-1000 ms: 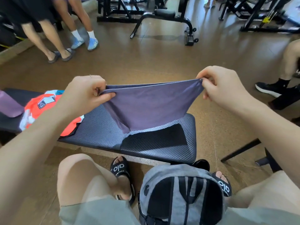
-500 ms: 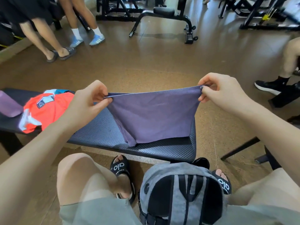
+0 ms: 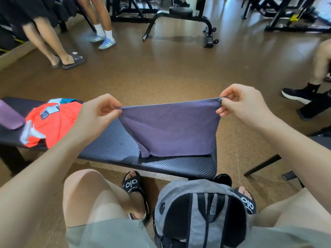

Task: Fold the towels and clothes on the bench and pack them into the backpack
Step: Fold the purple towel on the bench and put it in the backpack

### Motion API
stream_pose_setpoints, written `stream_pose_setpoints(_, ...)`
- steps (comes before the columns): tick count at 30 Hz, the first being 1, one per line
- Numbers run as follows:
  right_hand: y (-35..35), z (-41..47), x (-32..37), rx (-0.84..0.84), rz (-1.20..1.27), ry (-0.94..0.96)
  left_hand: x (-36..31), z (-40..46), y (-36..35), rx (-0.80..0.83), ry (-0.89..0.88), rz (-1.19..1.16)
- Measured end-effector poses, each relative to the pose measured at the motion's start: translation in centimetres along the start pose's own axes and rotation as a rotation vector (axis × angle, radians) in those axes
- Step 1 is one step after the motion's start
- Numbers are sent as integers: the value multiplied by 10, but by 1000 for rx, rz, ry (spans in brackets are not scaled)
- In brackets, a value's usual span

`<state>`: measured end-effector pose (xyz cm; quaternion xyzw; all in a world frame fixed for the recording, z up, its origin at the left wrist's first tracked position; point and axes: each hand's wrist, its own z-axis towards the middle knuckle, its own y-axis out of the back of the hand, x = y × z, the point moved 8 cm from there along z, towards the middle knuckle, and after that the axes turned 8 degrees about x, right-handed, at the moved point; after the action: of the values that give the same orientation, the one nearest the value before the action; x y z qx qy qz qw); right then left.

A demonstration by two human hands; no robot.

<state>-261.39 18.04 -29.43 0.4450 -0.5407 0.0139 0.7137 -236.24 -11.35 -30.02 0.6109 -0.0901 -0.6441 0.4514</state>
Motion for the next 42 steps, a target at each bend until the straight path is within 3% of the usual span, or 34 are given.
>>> stream_pose_setpoints(5,-5,20,-11,-49,6,-19,12,14,-1,-23,27,58)
stream_pose_setpoints(10,-6,57,0,-157,65,40,10,48,12,-184,37,176)
stream_pose_setpoints(13,5,59,20,-278,101,154,-4,56,31,-303,-28,167)
stream_pose_setpoints(15,6,48,18,-321,148,213,-7,49,31,-280,-129,180)
stream_pose_setpoints(19,-33,1,-35,-214,-19,188,19,10,-20,37,-310,373)
stream_pose_setpoints(22,-88,-39,-96,24,-169,68,67,-23,-73,330,-234,516)
stream_pose_setpoints(25,-129,-69,-136,211,-297,66,99,-51,-121,591,-188,599)
stream_pose_setpoints(30,-155,-85,-158,395,-467,87,124,-72,-156,792,-159,618)
stream_pose_setpoints(33,-159,-78,-154,477,-514,55,124,-62,-151,774,-32,458)
stream_pose_setpoints(36,-158,-56,-135,545,-576,14,123,-31,-135,596,190,141)
stream_pose_setpoints(39,-157,-12,-116,467,-522,-4,141,14,-126,357,311,93)
stream_pose_setpoints(42,-165,42,-113,313,-433,-40,163,51,-132,239,362,97)
